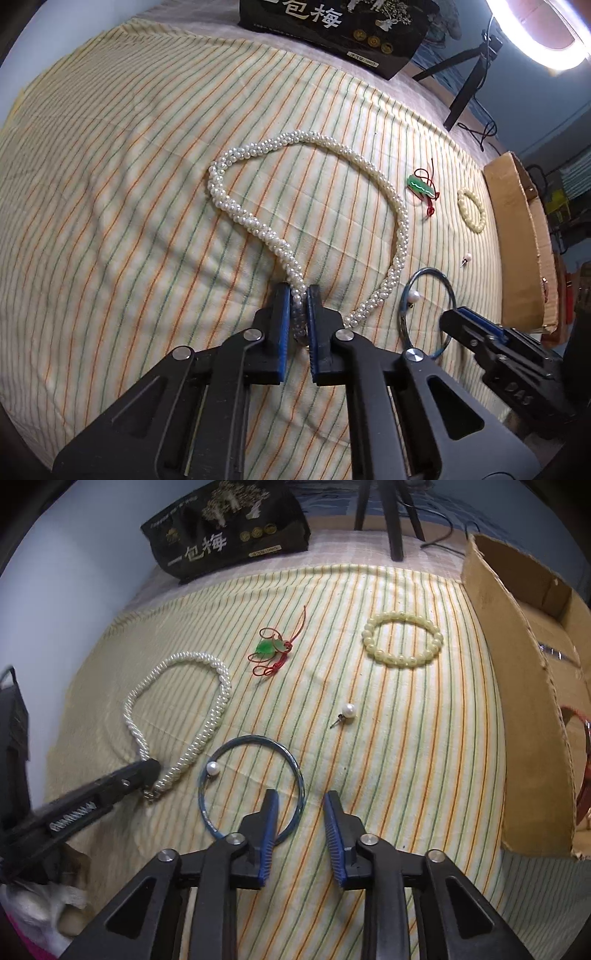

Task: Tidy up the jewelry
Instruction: 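Close left gripper on the necklace while right gripper closes on the blue bangle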

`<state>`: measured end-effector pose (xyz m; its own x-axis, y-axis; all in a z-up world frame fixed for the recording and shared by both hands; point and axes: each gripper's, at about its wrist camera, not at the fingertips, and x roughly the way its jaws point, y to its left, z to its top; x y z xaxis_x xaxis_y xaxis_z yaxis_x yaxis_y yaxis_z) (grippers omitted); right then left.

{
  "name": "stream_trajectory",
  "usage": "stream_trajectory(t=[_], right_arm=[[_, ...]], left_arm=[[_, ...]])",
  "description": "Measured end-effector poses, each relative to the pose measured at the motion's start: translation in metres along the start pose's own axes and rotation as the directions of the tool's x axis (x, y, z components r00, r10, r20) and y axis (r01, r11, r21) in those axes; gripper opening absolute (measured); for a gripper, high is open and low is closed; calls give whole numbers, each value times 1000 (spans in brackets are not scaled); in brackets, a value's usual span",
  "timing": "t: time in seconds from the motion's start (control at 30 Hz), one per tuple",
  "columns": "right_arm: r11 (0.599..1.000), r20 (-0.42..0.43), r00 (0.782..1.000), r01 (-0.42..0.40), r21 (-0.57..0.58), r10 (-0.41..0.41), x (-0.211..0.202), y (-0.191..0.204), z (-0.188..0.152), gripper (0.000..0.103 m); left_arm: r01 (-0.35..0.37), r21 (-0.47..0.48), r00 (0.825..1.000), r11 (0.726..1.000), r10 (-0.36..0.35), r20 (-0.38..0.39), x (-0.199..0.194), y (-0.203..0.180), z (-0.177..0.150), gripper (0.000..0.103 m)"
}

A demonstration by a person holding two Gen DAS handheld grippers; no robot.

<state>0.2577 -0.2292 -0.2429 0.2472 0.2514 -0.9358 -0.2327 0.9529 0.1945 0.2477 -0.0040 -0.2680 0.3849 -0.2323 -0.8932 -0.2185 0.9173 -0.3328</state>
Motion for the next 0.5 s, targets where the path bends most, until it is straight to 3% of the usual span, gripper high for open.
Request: stream_trajectory(t=[0.07, 0.1, 0.13, 0.5], right_arm=[[999, 3, 999, 33, -38, -33, 1, 6, 1, 13], [999, 2, 999, 32, -44, -32, 1, 7, 2, 5], [999, 7, 1000, 5, -39, -5, 1, 6, 2, 4], [974, 55, 978, -204, 96, 199, -15, -2, -3, 1]], left_arm=[[14, -7, 1000, 1000, -14, -5, -2, 3, 1, 6], [25, -17, 1000, 1000, -25, -8, -3, 5, 1, 6], [38, -31, 999, 999, -38, -11, -5, 10, 2, 6], [155, -84, 987, 984, -151, 48, -49, 26, 13, 6]])
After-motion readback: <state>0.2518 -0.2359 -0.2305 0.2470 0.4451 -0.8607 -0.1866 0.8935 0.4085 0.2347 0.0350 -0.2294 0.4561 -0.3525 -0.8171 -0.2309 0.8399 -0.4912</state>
